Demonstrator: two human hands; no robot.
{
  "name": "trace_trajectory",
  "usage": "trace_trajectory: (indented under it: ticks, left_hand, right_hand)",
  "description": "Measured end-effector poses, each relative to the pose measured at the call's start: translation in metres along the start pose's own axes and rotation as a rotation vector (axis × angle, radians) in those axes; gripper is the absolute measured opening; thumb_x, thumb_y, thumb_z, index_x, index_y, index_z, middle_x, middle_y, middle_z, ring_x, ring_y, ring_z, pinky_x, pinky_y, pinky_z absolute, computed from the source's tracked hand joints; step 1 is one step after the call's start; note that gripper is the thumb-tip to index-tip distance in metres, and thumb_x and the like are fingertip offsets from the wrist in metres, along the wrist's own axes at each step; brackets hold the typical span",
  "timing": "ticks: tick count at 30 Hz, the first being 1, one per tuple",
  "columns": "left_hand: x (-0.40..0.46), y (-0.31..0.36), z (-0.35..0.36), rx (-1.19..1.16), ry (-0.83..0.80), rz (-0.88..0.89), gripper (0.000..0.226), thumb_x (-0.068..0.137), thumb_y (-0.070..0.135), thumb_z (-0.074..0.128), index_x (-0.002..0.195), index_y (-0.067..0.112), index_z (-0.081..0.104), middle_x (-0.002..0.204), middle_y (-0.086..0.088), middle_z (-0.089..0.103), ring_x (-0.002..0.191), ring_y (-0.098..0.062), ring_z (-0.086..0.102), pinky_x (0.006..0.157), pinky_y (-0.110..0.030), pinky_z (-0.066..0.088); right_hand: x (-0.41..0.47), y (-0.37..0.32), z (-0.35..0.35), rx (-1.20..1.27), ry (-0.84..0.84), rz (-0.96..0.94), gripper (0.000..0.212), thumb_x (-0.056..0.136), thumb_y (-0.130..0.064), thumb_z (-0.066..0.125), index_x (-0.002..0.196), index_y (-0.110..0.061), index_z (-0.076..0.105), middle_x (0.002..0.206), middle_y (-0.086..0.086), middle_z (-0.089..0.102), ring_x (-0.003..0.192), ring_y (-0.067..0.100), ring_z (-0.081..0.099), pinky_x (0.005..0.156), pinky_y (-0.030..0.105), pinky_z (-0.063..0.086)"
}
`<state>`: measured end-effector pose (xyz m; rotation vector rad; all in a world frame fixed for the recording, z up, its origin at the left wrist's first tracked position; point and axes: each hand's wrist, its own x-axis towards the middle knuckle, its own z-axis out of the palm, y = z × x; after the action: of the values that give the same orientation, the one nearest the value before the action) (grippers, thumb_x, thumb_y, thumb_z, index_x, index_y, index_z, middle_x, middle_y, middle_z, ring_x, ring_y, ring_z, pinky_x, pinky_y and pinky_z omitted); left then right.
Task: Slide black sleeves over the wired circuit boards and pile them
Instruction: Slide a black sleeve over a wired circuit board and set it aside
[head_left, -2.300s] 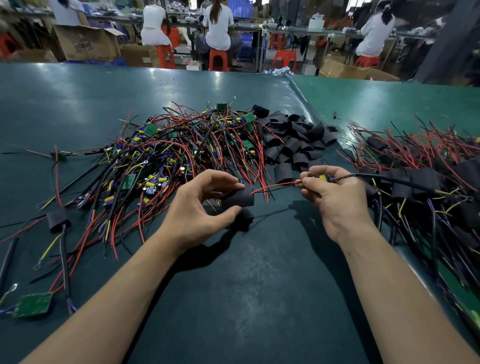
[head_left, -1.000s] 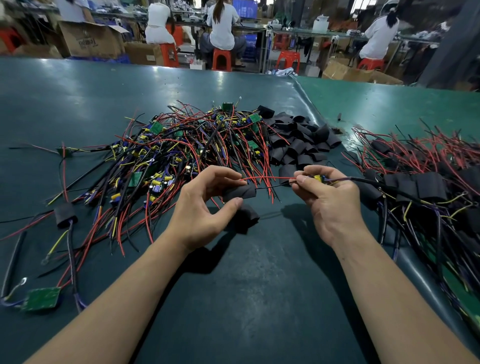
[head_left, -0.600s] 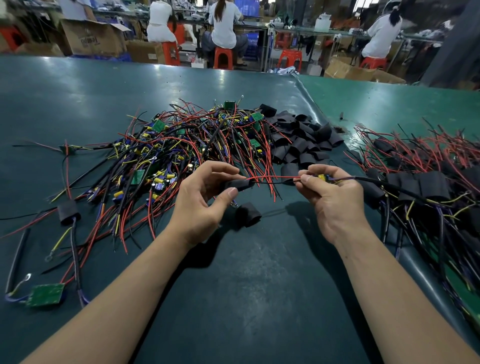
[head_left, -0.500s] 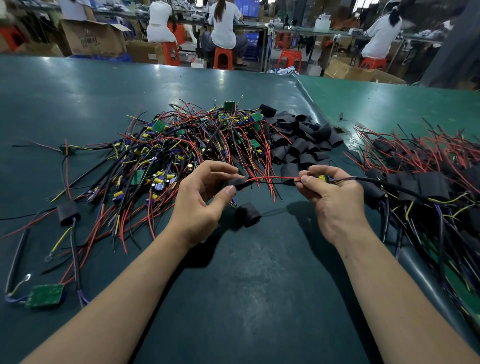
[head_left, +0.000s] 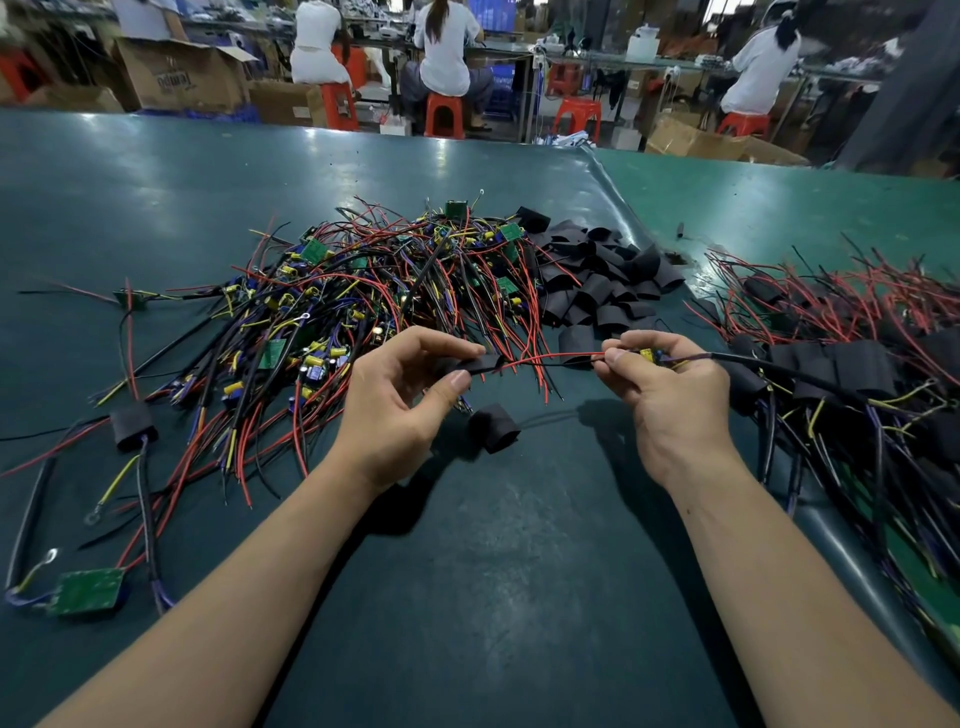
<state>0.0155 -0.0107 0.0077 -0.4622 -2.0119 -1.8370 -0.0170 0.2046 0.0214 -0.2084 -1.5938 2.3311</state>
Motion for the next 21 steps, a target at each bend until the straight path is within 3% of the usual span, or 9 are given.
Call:
trace_trajectory:
  ticks: [6, 9, 16, 21]
  left_hand:
    - [0.0015, -0.0010, -0.0017, -0.040, 0.003, -0.021, 0.019, 0.082, 0.003, 0.060, 0.100, 0.004, 0.066, 0.105, -0.016, 0.072, 0.103, -0.028, 0.069, 0.092, -0.034, 0.054]
    - [0.0012, -0.0014, -0.0016, -0.034, 0.009, -0.029, 0.019, 0.082, 0.004, 0.061, 0.100, 0.003, 0.067, 0.104, -0.016, 0.072, 0.102, -0.028, 0.069, 0.093, -0.038, 0.054]
    - [0.0013, 0.0017, 0.0003, -0.055, 0.013, -0.036, 0.019, 0.081, 0.004, 0.060, 0.098, 0.008, 0.067, 0.103, -0.012, 0.072, 0.102, -0.023, 0.069, 0.092, -0.029, 0.053]
    - [0.0010, -0.0008, -0.0004, -0.021, -0.003, -0.005, 0.017, 0.081, 0.001, 0.061, 0.096, 0.007, 0.066, 0.105, -0.014, 0.072, 0.104, -0.023, 0.069, 0.094, -0.032, 0.053]
  right_hand:
    - [0.0010, -0.0033, -0.0020, 0.082, 0.032, 0.117, 0.024, 0.083, 0.019, 0.060, 0.078, -0.004, 0.061, 0.064, 0.004, 0.070, 0.062, 0.016, 0.069, 0.061, 0.019, 0.056]
    - [0.0007, -0.0023, -0.0019, 0.073, 0.038, 0.109, 0.024, 0.083, 0.020, 0.060, 0.078, -0.004, 0.061, 0.066, 0.006, 0.069, 0.062, 0.015, 0.068, 0.060, 0.019, 0.056]
    - [0.0014, 0.0007, -0.0015, -0.011, 0.028, 0.072, 0.027, 0.082, 0.020, 0.061, 0.076, -0.006, 0.063, 0.072, 0.008, 0.069, 0.062, 0.015, 0.067, 0.061, 0.019, 0.055]
    - [-0.0017, -0.0011, 0.0006, -0.041, 0.030, 0.037, 0.024, 0.082, 0.019, 0.064, 0.077, -0.005, 0.063, 0.074, 0.009, 0.069, 0.067, 0.018, 0.068, 0.063, 0.020, 0.056]
